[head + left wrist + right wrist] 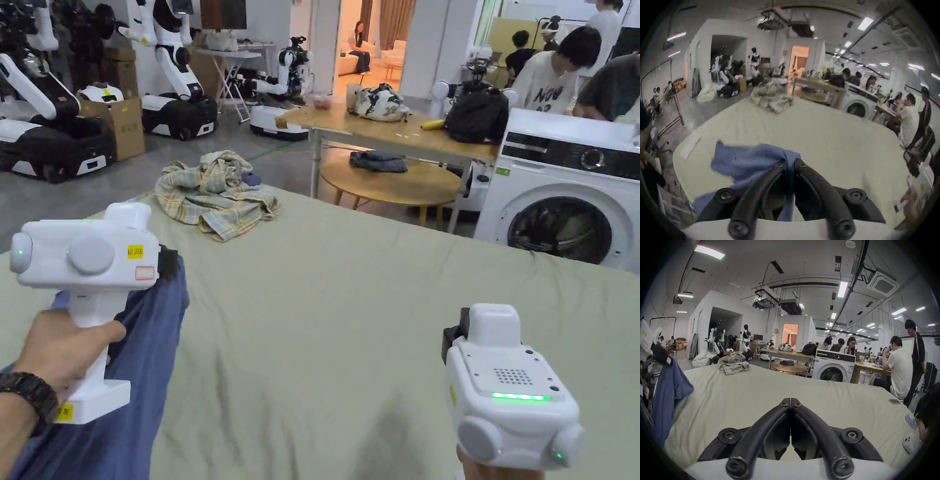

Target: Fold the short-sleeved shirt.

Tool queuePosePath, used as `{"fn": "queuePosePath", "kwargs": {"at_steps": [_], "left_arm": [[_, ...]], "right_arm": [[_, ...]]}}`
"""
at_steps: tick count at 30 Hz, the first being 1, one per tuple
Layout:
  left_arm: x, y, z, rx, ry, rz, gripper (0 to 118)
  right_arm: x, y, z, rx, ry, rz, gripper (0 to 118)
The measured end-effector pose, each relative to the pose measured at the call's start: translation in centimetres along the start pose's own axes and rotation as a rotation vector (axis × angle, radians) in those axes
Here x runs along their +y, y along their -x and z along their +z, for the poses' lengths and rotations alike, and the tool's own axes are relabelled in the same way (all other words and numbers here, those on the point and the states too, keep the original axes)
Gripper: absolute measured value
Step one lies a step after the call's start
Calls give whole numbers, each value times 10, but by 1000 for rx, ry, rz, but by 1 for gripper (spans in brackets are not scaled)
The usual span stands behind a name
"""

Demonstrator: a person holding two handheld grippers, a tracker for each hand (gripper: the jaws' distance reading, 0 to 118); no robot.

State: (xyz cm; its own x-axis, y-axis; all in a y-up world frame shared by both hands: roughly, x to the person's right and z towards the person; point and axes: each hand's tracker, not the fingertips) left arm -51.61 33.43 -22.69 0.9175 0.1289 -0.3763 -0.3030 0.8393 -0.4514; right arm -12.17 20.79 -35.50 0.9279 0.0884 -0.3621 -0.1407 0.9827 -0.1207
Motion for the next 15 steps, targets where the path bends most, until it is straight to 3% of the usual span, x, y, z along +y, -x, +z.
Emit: {"fn": "queuePosePath", "kwargs": {"at_steps": [6,15], "left_arm": [[40,-88,10,-194,-90,-61,1],[53,-288,11,-557,-102,-226,1]], "right_arm": [[8,-41,16,-69,-22,-27,0],[15,-130,60,-247,-55,-45,0]]}}
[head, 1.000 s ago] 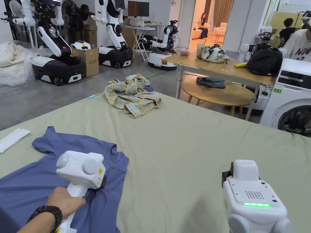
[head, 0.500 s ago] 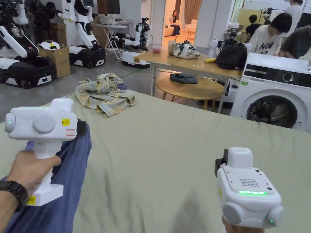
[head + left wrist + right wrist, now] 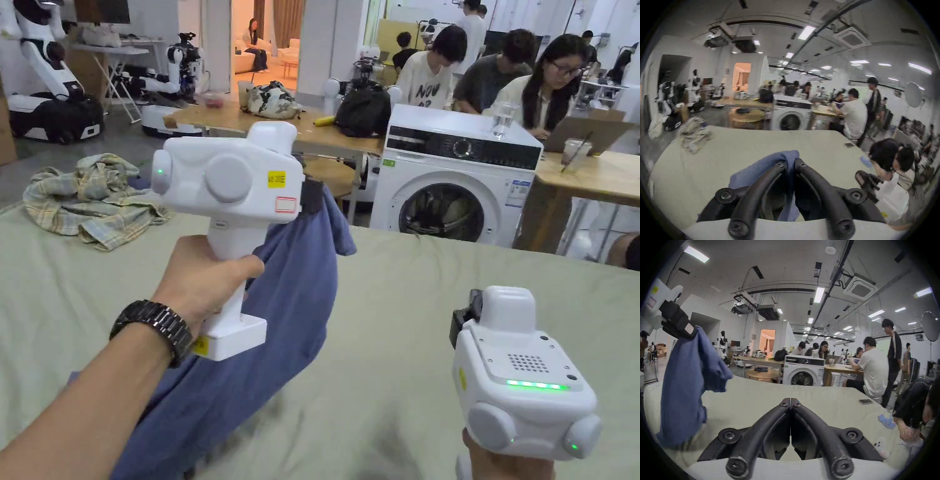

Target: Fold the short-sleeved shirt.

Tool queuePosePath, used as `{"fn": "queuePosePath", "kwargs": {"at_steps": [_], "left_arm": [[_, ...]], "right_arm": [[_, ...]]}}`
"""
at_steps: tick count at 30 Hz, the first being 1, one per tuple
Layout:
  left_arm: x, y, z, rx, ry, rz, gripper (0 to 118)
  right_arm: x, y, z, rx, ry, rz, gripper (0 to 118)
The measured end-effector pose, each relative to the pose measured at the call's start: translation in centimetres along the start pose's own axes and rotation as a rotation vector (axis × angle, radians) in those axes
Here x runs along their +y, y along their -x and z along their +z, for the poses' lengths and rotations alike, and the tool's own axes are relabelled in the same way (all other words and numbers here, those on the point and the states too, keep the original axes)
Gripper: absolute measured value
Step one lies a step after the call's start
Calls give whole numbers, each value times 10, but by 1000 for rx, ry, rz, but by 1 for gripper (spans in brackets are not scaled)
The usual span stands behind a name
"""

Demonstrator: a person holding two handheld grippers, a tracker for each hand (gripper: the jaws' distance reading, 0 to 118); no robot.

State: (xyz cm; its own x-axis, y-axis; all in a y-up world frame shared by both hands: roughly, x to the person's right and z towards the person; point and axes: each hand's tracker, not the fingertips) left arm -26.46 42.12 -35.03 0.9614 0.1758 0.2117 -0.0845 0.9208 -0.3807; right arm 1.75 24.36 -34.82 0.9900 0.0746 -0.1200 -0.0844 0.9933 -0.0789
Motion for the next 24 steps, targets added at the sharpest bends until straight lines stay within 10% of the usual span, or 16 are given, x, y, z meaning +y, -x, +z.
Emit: {"fn": "queuePosePath", "kwargs": {"at_steps": [17,22,24], "left_arm": [[-156,-166,-158,-329,387,3,3],[-168,-148,-156,-324,397,83,65],[-164,-133,-145,-320,356,110,65]], "right_arm": [[-34,-146,48,-283,84,-30,0],[-41,-146,49,-283,110,-44,0],[-41,-140,48,-272,112,-35,0]]}}
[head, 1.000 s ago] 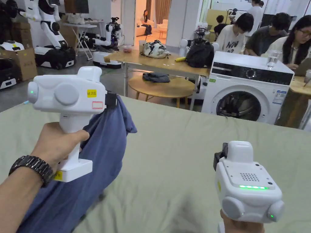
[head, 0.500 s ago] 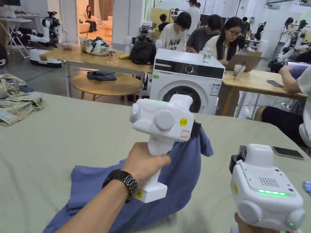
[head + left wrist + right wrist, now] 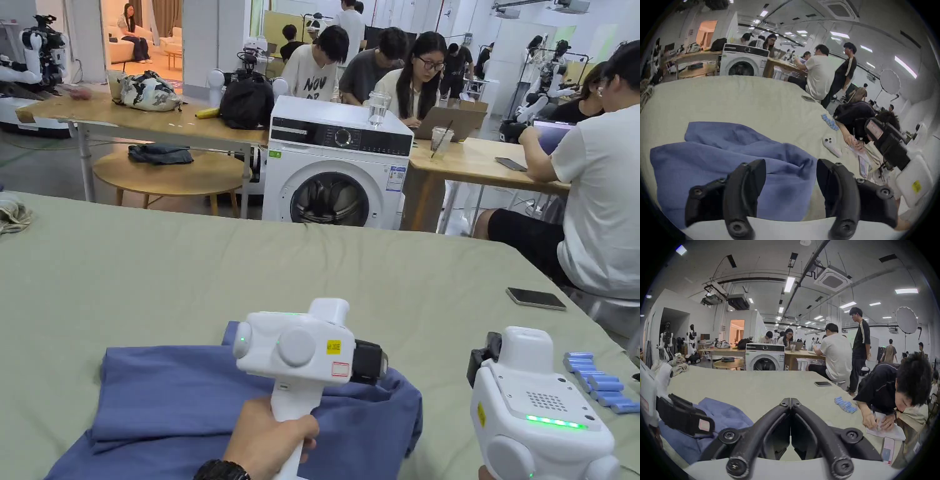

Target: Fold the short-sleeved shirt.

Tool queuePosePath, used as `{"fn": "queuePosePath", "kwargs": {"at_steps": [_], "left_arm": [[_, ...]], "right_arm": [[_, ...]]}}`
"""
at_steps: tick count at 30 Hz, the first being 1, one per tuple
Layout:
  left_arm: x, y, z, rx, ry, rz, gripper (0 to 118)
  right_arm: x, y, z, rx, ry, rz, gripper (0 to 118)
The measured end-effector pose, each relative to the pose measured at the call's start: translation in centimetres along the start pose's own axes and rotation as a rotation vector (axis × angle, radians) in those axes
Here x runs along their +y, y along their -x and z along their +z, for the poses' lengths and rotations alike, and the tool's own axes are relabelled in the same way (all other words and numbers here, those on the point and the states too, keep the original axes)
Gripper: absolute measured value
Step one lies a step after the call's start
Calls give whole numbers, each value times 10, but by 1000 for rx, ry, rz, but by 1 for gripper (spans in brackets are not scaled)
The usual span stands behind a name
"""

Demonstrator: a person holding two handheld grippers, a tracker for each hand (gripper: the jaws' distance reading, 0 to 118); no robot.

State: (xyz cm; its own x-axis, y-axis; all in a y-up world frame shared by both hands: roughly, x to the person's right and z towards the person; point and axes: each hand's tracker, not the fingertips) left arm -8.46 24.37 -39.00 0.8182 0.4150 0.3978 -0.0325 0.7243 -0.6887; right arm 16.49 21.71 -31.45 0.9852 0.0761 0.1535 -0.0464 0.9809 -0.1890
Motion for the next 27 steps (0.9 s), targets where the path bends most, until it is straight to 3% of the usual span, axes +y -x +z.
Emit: {"fn": "queuePosePath", "kwargs": {"at_steps": [7,8,9,10,11,12,18,27], "left_arm": [[-3,30,65,72,-94,4,63],[-7,35,76,115,-109,1,57],[-11,39,87,149,-128,-4,42],[-17,42,97,166,-148,-22,17],[-23,45,108,212,-176,-39,3],[-29,47,117,291,-188,-46,0],[-55,81,164,478,-290,22,0],[-59,154,203,455,-59,218,0]], "right_arm": [[4,28,6,81,-10,19,0],[5,33,8,91,-13,15,0],[5,38,11,98,-17,14,0],[5,43,12,110,-19,14,0],[5,50,13,121,-19,14,0],[4,56,15,133,-22,16,0],[2,86,20,203,-10,-8,0],[-2,110,15,250,16,24,0]]}}
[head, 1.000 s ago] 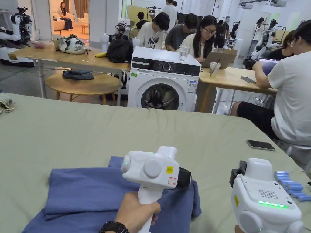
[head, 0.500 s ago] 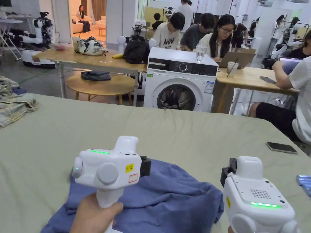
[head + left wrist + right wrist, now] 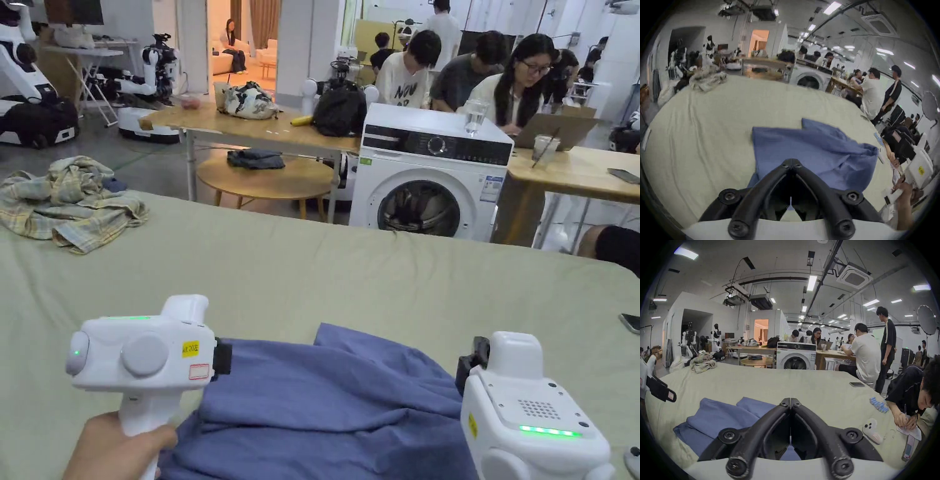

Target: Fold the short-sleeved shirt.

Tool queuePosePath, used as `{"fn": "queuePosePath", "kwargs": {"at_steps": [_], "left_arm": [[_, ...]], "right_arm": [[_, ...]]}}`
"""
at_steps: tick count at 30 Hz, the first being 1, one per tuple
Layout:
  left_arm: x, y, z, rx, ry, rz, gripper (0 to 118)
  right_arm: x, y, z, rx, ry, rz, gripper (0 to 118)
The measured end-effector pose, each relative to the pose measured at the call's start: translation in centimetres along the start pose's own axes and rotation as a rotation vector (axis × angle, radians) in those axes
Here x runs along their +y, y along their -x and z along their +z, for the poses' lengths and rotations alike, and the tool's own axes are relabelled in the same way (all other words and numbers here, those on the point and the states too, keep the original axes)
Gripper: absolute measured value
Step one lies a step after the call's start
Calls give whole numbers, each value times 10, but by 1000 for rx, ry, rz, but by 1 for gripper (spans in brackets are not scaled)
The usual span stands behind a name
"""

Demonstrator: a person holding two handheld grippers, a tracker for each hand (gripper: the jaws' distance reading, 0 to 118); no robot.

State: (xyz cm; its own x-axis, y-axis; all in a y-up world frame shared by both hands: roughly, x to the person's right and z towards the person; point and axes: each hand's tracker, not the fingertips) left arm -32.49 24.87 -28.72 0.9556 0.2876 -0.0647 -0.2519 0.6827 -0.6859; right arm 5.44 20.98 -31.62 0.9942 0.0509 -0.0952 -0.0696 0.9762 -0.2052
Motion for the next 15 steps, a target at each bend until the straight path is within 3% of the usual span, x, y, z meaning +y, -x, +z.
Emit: {"fn": "queuePosePath", "kwargs": {"at_steps": [3,4,6,7,12,14,15], "left_arm": [[-8,25,-10,11,110,30,0],[-11,31,-15,19,140,38,6],[-20,48,-29,29,213,89,55],[-26,53,-34,48,243,115,65],[-53,62,-69,181,320,144,63],[-67,55,-87,222,401,107,57],[-74,44,-85,251,359,31,52]], "right_arm": [[-3,0,-2,6,8,5,0],[-3,0,-3,7,9,6,0],[-5,1,-3,6,15,11,0],[-6,1,-4,8,18,13,0],[-15,-3,-7,1,37,20,0],[-17,-6,-5,-4,44,19,0],[-18,-9,-4,-7,46,18,0]]}}
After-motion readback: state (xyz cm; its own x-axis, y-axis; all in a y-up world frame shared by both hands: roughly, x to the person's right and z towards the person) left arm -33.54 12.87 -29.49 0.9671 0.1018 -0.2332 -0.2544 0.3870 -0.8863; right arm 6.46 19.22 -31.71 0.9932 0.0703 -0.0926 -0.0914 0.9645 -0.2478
